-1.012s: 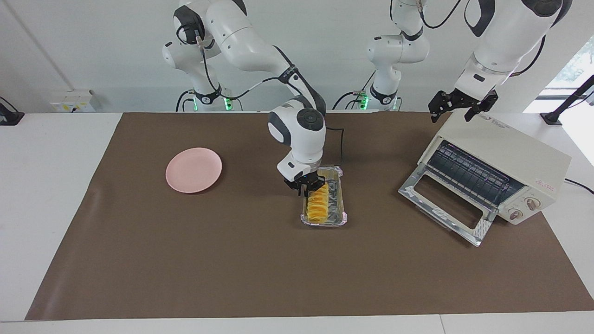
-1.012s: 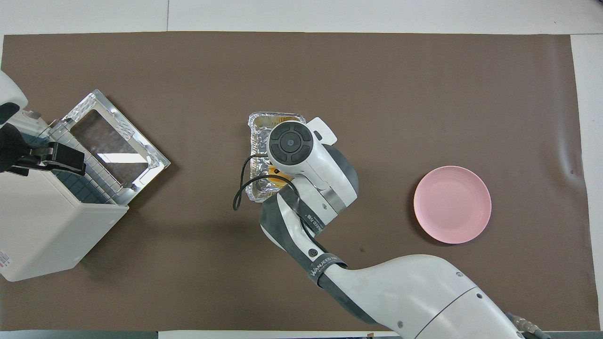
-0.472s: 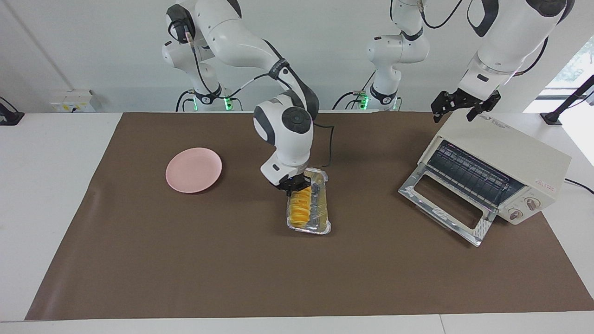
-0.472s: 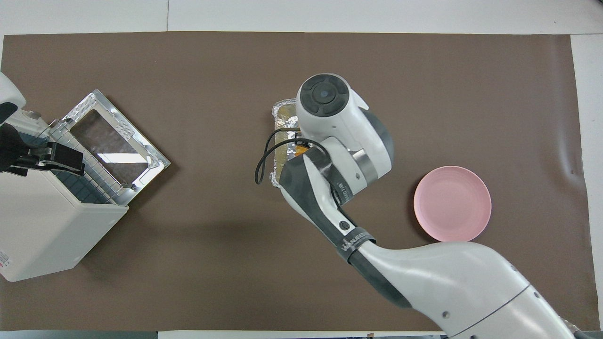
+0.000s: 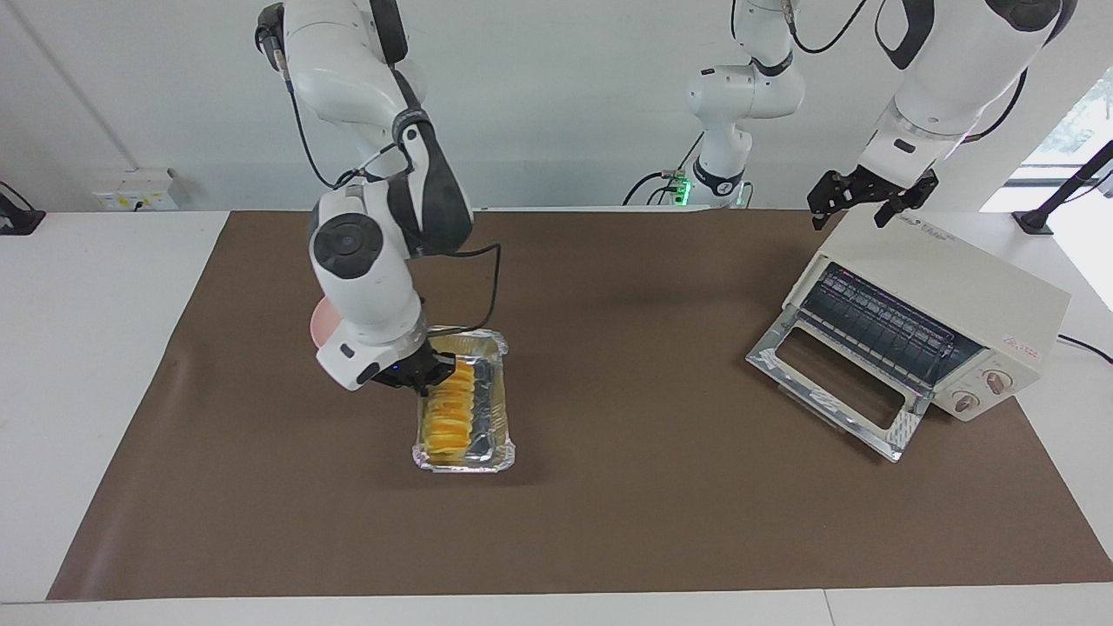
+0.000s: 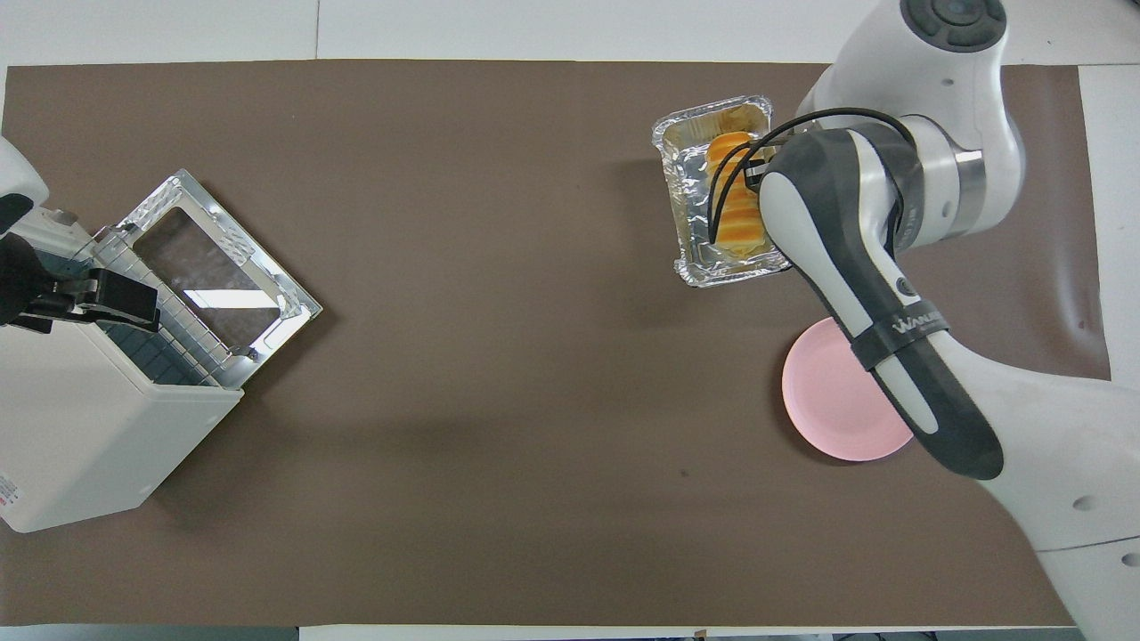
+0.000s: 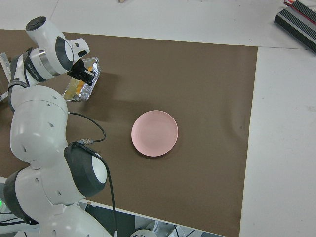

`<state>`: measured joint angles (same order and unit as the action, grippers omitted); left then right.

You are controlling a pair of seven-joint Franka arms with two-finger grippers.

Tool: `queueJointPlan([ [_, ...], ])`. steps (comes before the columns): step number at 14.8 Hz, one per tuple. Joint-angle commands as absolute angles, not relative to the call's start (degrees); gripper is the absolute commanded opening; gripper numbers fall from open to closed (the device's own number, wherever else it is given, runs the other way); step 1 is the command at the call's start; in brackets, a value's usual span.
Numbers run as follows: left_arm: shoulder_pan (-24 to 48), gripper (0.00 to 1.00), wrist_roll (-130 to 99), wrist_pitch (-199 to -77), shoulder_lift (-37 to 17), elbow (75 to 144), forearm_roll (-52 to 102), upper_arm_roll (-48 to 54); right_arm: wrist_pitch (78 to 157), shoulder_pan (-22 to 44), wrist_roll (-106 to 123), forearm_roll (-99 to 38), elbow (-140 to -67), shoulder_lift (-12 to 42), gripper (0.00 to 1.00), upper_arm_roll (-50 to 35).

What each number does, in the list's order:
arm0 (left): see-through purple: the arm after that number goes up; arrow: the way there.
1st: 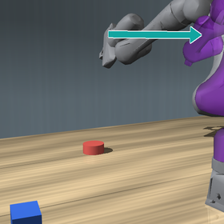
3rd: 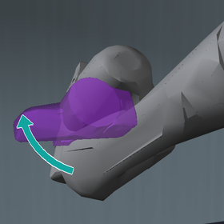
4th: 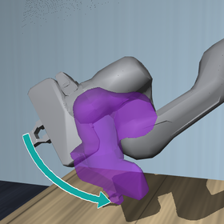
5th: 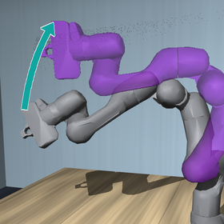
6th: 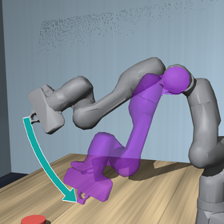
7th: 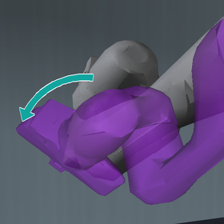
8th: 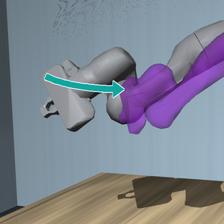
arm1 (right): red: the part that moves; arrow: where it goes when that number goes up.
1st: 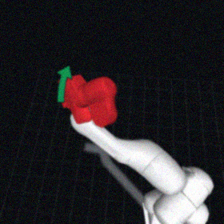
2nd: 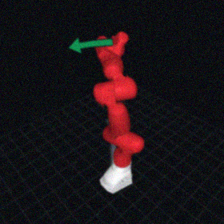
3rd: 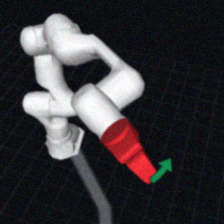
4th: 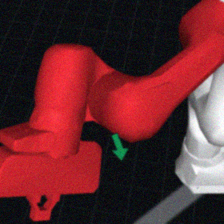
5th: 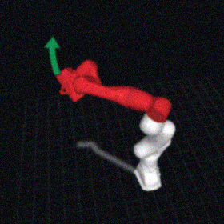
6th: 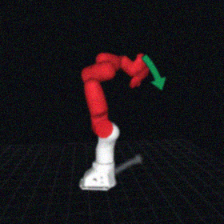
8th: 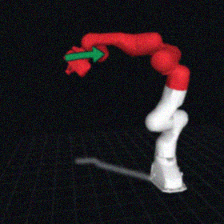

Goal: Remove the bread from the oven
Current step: 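Drag the foil tray farther from the robot, beyond the pink plate, then grasp the bread slices from the tray with the right gripper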

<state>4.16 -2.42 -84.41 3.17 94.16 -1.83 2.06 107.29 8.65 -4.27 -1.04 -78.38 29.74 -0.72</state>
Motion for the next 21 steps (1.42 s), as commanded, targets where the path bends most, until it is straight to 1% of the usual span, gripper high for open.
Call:
queueJointPlan([
  [1,4.1,1.0,-2.3,-85.4,4.9,96.1,-1.0,1.8,113.4,3.5,4.5,-1.7,-82.5,30.1,0.0,-1.5],
  [6,4.1,1.0,-2.3,-85.4,4.9,96.1,-1.0,1.8,120.1,-0.8,10.2,-1.5,-85.9,31.4,0.0,-1.5],
  [9,4.1,1.0,-2.3,-85.3,4.9,96.1,-1.0,1.8,123.8,-0.9,10.2,-1.7,-88.7,31.3,0.0,-1.4],
  [11,4.1,1.0,-2.3,-85.4,4.9,96.1,-1.1,1.8,124.6,-1.0,10.1,-1.7,-89.6,30.9,0.0,-1.4],
  [12,4.1,1.0,-2.3,-85.4,4.9,96.1,-1.0,1.8,124.4,-1.1,10.2,-1.5,-89.9,30.8,0.48,-1.3],
  [13,4.1,1.0,-2.3,-85.4,4.9,96.1,-1.0,1.8,123.4,-1.0,10.2,-1.1,-89.9,30.5,0.99,-1.3],
  [15,4.1,1.0,-2.3,-85.4,4.9,96.1,-1.0,1.8,118.2,-0.9,10.4,0.2,-89.0,29.9,1.0,-1.2],
  [17,4.1,1.0,-2.3,-85.3,4.9,96.1,-1.0,1.8,112.9,-0.1,10.3,3.4,-87.7,28.0,1.0,-1.2],
  [19,4.1,1.0,-2.3,-85.3,4.9,96.1,-1.1,1.8,111.3,0.1,10.2,3.6,-86.5,27.3,1.0,-1.4],
  [21,4.1,1.0,-2.3,-85.4,4.9,96.1,-1.0,1.8,112.1,1.0,9.7,3.4,-86.3,27.5,1.0,-1.5],
])
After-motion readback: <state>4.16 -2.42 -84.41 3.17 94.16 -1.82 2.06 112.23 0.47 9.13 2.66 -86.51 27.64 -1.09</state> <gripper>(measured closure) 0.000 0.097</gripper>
